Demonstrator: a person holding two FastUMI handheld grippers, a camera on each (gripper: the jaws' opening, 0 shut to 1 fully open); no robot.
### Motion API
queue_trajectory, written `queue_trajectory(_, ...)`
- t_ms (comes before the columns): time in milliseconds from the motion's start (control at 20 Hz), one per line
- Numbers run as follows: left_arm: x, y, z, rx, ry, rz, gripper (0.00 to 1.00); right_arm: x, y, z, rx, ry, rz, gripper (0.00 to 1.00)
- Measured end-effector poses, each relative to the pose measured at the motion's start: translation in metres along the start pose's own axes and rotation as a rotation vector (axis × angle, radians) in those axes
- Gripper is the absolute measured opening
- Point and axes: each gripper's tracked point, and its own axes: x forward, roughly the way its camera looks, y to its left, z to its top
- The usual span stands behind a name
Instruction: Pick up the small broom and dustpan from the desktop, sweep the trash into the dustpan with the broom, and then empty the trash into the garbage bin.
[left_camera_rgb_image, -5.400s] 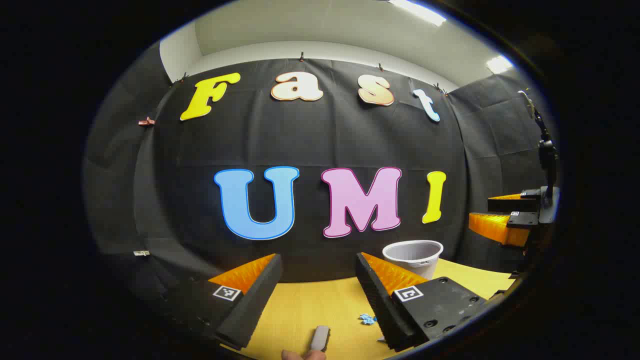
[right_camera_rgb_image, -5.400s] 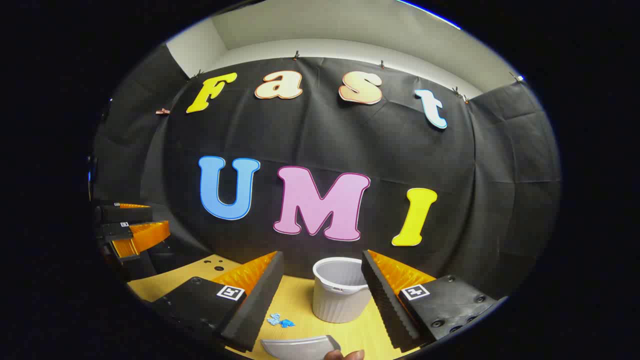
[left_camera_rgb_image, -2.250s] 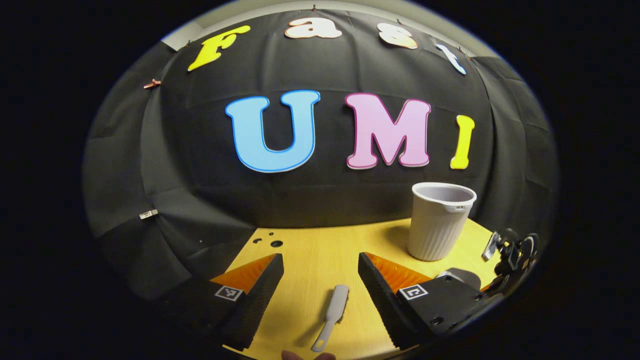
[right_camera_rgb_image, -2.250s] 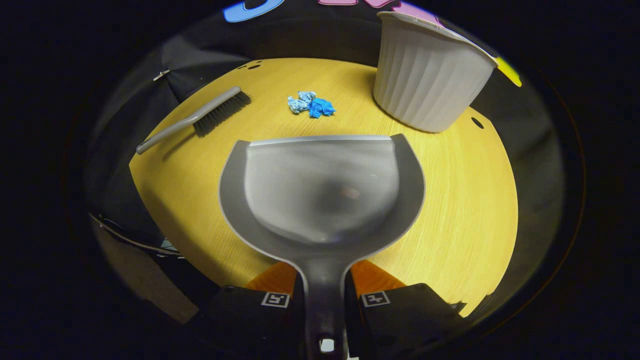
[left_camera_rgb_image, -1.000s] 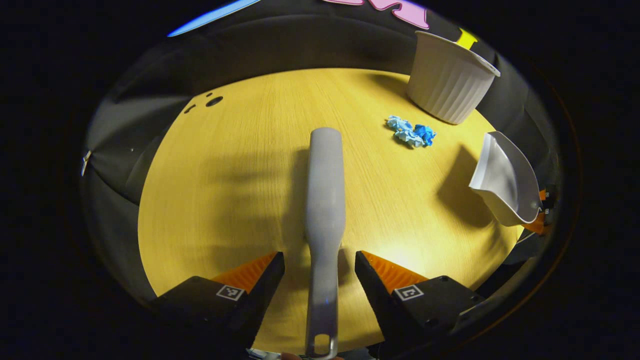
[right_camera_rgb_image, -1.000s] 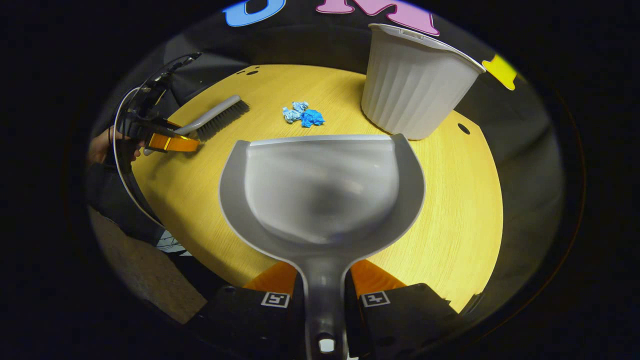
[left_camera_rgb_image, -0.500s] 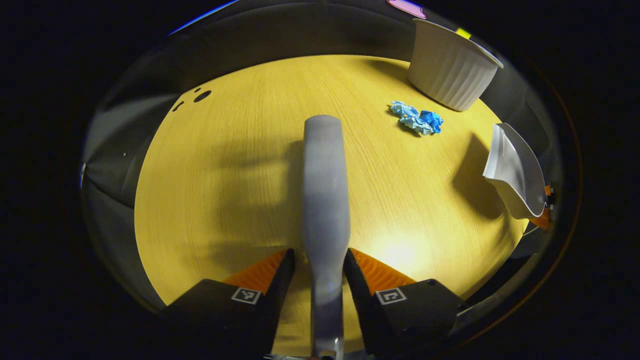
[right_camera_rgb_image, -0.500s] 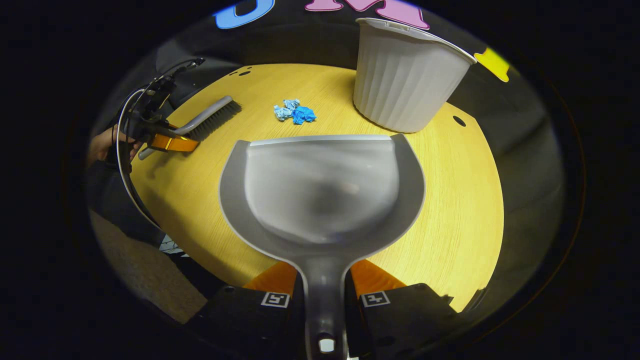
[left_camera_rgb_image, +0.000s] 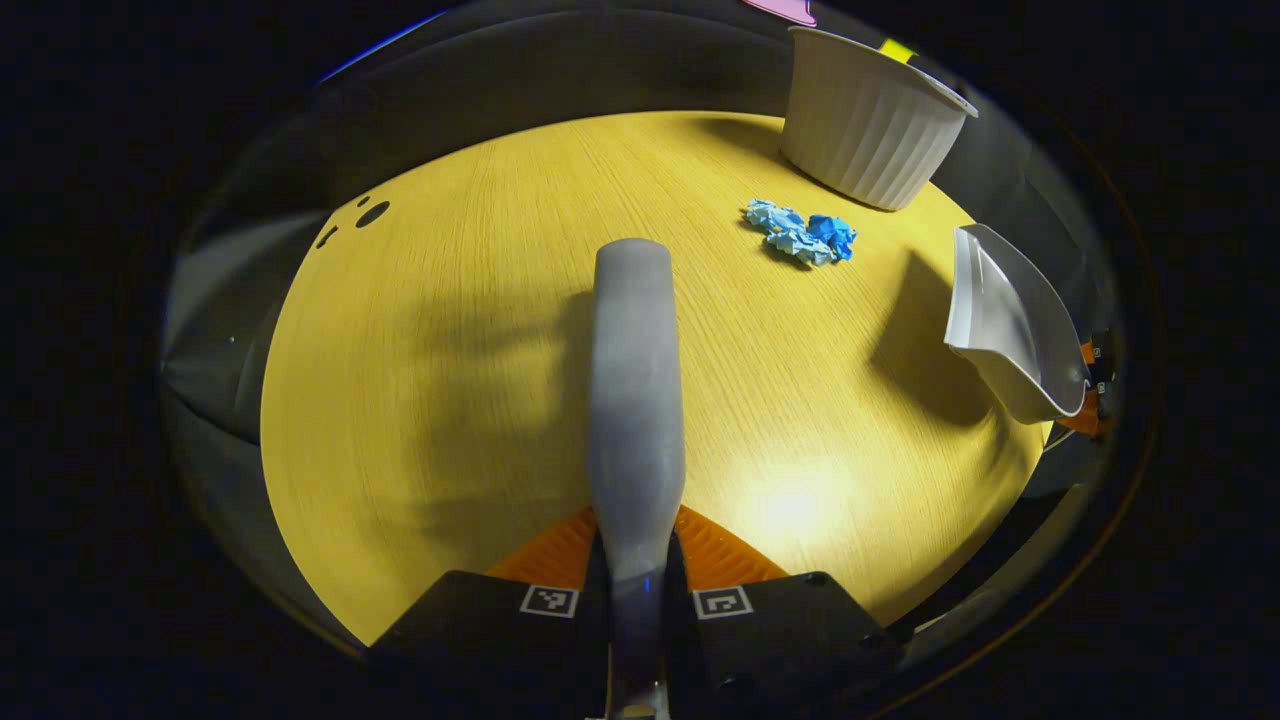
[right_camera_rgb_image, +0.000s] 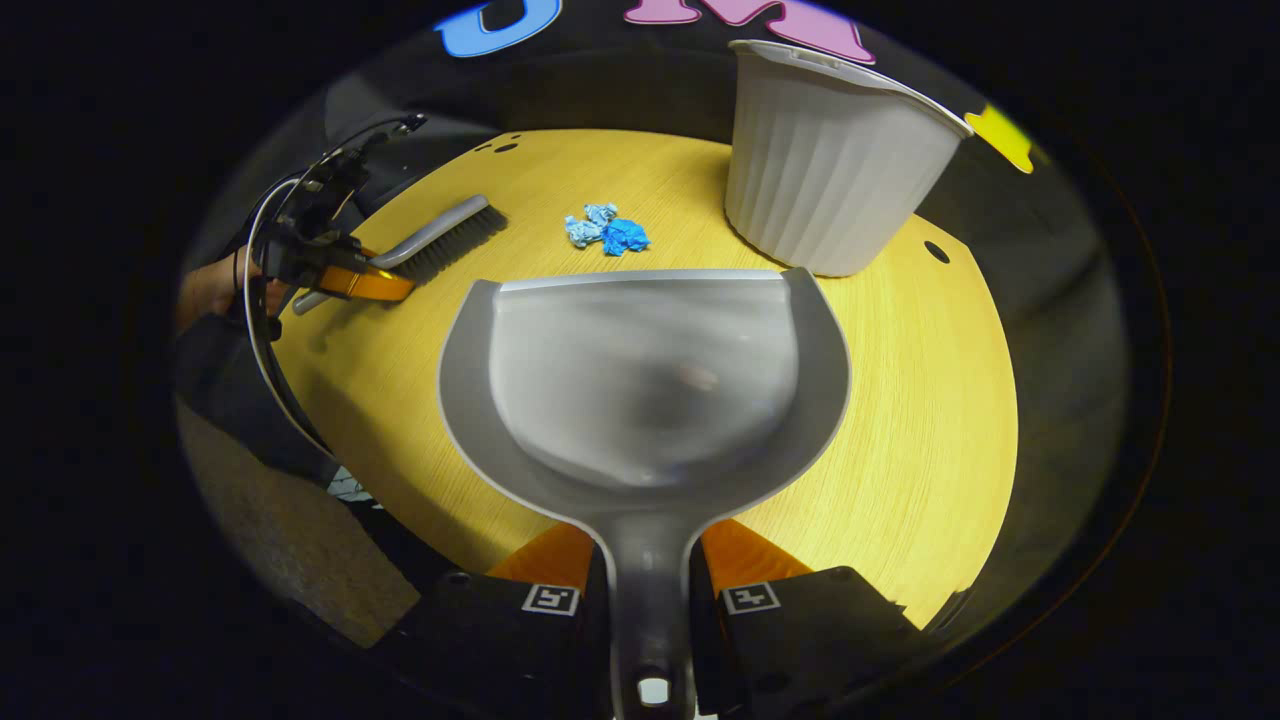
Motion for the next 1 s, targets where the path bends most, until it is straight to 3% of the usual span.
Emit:
queue_trajectory(250, -0.004, -0.002, 0.059, 0.034, -0.083, 0.003, 0.26, -0.001, -0.006, 0.001, -0.035, 0.123, 0.002, 0.37)
queue_trajectory(550, 0.017, -0.024, 0.128, 0.152, -0.111, -0.014, 0.25, 0.005, -0.012, 0.01, -0.096, 0.18, 0.013, 0.37)
queue_trajectory(1000, 0.051, -0.081, 0.139, 0.246, -0.044, -0.147, 0.26, 0.017, -0.012, 0.016, -0.109, 0.193, 0.016, 0.37)
